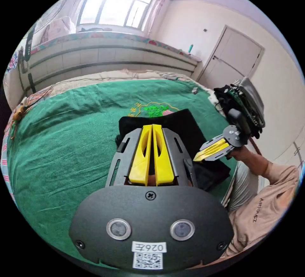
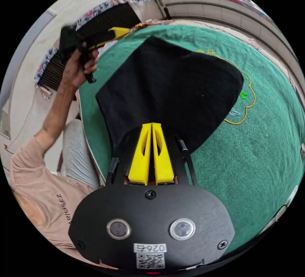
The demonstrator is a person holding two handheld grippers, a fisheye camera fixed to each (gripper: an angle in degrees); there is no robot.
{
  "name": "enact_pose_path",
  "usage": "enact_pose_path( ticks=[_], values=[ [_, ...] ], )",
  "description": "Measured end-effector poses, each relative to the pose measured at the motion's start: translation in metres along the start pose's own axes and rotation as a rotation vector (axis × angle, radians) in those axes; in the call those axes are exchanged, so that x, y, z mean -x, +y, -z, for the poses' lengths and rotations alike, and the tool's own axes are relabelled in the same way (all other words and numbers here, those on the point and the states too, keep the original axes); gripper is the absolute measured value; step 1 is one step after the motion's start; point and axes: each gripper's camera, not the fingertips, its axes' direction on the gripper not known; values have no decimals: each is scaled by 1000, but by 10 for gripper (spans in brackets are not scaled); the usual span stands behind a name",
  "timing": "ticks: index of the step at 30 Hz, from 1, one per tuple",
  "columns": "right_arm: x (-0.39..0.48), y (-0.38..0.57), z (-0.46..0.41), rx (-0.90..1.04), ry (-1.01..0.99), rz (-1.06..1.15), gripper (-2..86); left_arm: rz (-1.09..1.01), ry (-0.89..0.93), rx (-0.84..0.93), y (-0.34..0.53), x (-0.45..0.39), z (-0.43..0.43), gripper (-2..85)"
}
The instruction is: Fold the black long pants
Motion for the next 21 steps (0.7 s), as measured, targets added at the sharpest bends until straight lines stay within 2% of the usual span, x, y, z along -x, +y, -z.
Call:
enact_pose_path(
  ticks=[1, 2, 5, 7, 10, 12, 13, 14, 15, 17, 19, 21],
  values=[
    [1, -9, -9, 42, 23, 20, -9, 21, -125, 172, -2, 4, -36, -8],
    [-2, -16, -8, 52, 12, 6, -9, 36, -77, 191, 2, 12, -47, -8],
    [-5, -17, 12, 28, 11, -17, -9, 222, 107, 108, 18, 34, -14, -9],
    [-3, -12, 29, -40, -19, 6, -9, 190, 90, 12, 33, 22, 14, -10],
    [-1, -11, 43, -110, -171, 76, -9, 123, 93, -122, 54, -5, 36, -10],
    [-5, -22, 25, -26, -149, 64, -9, 79, 84, 18, 56, -10, 15, -9],
    [-8, -31, 2, 86, -82, 49, -9, 60, 17, 204, 59, -6, -12, -9],
    [-9, -37, -17, 158, -56, 70, -9, 62, 35, 204, 66, 2, -20, -9],
    [-11, -38, -18, 148, -65, 71, -9, 97, 82, 162, 70, 9, -15, -9],
    [-21, -39, -5, 120, -129, 32, -9, 209, 338, 107, 81, 39, 4, -9],
    [-22, -35, 6, 91, -203, 73, -9, 182, 444, 70, 88, 50, 16, -9],
    [-22, -35, 2, 155, -223, 113, -9, 150, 256, 239, 92, 54, 9, -9]
  ],
)
